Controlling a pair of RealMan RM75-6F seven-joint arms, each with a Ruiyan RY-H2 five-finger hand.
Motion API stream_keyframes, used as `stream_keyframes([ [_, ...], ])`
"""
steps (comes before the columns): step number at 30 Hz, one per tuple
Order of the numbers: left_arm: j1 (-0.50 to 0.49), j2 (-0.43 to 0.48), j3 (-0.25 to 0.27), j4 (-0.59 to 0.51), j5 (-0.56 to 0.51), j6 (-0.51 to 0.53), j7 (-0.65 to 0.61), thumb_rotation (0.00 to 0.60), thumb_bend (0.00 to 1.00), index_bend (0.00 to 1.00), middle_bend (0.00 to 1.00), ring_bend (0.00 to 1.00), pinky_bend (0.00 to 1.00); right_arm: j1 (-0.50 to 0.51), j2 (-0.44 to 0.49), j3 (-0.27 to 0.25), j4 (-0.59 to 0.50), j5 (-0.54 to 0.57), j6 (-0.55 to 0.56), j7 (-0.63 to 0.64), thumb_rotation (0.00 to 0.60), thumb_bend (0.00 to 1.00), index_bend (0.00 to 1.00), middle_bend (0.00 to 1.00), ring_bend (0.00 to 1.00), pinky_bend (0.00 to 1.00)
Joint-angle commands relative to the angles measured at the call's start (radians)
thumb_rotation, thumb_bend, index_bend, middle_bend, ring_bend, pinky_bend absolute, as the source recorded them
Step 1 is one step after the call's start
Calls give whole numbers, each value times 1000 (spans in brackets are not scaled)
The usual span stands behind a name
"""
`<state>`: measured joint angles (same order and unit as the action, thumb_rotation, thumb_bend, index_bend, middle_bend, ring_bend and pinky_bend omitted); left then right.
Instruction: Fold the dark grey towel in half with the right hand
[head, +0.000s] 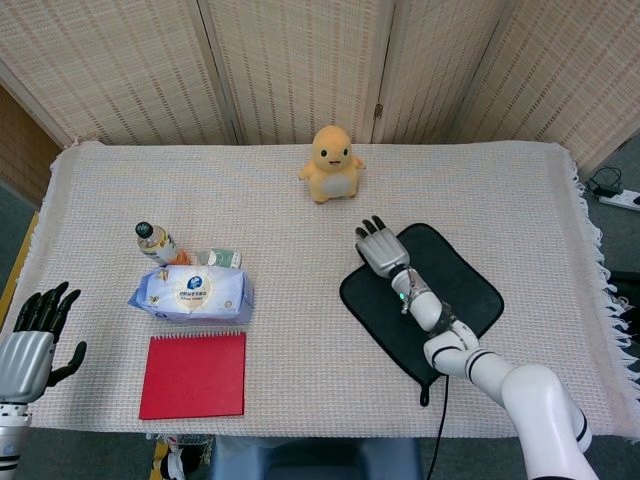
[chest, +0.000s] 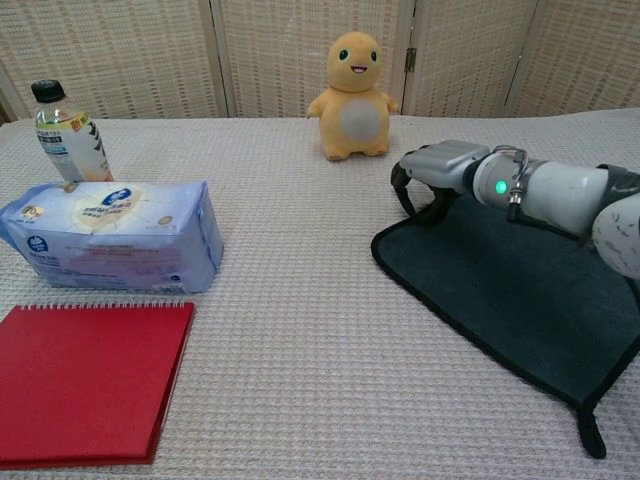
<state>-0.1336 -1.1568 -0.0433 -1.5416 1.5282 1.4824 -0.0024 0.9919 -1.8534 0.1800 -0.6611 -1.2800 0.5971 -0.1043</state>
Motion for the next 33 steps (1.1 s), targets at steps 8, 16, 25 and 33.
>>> stream_keyframes([
  [8,2,0,-2,1,1,7,-2,600,498,0,0,0,0,-5,1,-4,3,-12,12,24,600,470,588,202,67,0],
  [16,3,0,-2,3,6,12,-5,600,497,0,0,0,0,-10,4,-10,3,-22,26,24,600,470,603,212,73,0],
  [25,5,-2,2,1,19,22,-1,600,498,0,0,0,0,-76,125,-37,-179,-63,132,20,600,470,621,223,71,0],
  [33,7,-7,9,-6,37,31,12,600,498,0,0,0,0,-211,333,-100,-495,-98,294,-62,600,470,632,233,71,0],
])
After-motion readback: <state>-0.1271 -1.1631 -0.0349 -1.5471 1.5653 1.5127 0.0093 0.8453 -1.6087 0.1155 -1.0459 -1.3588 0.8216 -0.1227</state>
